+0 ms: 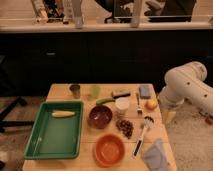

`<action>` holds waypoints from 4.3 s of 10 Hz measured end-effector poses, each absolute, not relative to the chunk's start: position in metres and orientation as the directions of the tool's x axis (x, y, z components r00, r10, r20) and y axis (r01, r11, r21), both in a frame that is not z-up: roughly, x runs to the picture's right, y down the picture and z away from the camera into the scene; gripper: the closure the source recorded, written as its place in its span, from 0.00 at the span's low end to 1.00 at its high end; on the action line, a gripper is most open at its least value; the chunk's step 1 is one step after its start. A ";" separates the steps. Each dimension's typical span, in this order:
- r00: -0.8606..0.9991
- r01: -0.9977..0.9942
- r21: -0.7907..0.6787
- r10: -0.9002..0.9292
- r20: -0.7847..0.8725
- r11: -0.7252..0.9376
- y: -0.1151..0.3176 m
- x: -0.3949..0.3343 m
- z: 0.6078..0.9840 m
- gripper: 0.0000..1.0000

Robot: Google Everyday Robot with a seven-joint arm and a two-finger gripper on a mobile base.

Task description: Place brush in red bowl

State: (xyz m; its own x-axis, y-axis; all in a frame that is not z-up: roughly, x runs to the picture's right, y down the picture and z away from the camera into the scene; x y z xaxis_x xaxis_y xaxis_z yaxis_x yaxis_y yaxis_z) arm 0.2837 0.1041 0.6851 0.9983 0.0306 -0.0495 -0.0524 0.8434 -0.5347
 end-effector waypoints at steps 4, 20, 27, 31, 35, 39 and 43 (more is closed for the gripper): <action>0.998 -0.052 -0.535 0.031 -0.049 0.843 0.104 0.284 0.685 0.20; 0.998 -0.052 -0.535 0.031 -0.049 0.843 0.104 0.284 0.685 0.20; 0.978 -0.205 -0.505 0.159 -0.133 0.839 0.104 0.284 0.688 0.20; 0.978 -0.204 -0.505 0.158 -0.133 0.839 0.104 0.284 0.688 0.20; 0.979 -0.204 -0.505 0.158 -0.132 0.839 0.104 0.284 0.688 0.20; 0.999 0.004 -0.550 0.020 0.038 0.835 0.119 0.279 0.695 0.20; 0.942 0.336 -0.594 -0.269 0.201 0.731 0.149 0.250 0.718 0.20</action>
